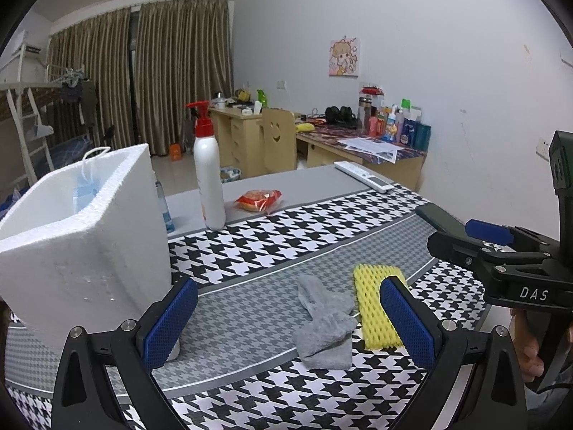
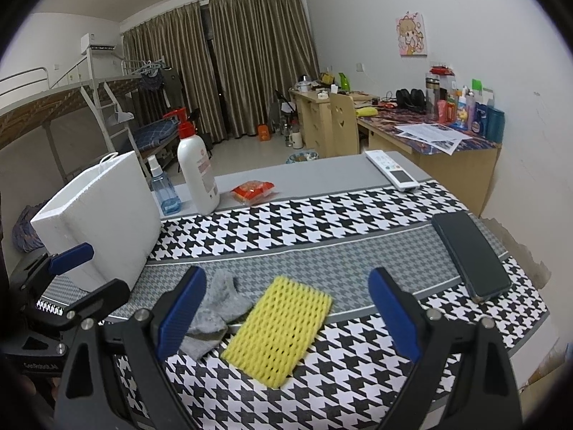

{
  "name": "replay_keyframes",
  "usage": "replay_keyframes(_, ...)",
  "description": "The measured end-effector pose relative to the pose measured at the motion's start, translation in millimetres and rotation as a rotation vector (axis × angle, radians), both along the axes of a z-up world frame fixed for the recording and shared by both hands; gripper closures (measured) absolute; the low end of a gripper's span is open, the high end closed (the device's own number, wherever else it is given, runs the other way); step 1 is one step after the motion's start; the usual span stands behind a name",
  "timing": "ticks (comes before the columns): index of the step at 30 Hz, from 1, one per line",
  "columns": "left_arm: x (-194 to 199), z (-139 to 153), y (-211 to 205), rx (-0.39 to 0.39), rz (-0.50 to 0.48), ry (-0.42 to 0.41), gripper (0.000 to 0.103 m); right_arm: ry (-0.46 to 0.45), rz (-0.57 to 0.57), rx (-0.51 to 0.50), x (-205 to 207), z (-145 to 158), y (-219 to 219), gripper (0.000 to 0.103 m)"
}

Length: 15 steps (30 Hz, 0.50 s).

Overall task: Organize soft objects
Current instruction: 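Lower the left gripper to the grey sock while the right gripper approaches the yellow mesh sleeve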

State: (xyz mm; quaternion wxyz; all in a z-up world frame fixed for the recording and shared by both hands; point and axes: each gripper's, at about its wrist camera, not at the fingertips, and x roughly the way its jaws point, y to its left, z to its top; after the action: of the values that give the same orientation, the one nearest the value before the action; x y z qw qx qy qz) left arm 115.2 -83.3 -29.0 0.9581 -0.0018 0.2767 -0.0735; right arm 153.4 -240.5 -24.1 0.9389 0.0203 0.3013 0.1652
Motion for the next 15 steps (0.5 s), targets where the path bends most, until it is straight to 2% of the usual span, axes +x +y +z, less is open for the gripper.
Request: replay_keyframes(15,12.2,-13.5,-6.7,-0.005,-0.011,0.050,0.001,0.022,-0.015,-0.019,3.3,-10.2,-4.4,0.009)
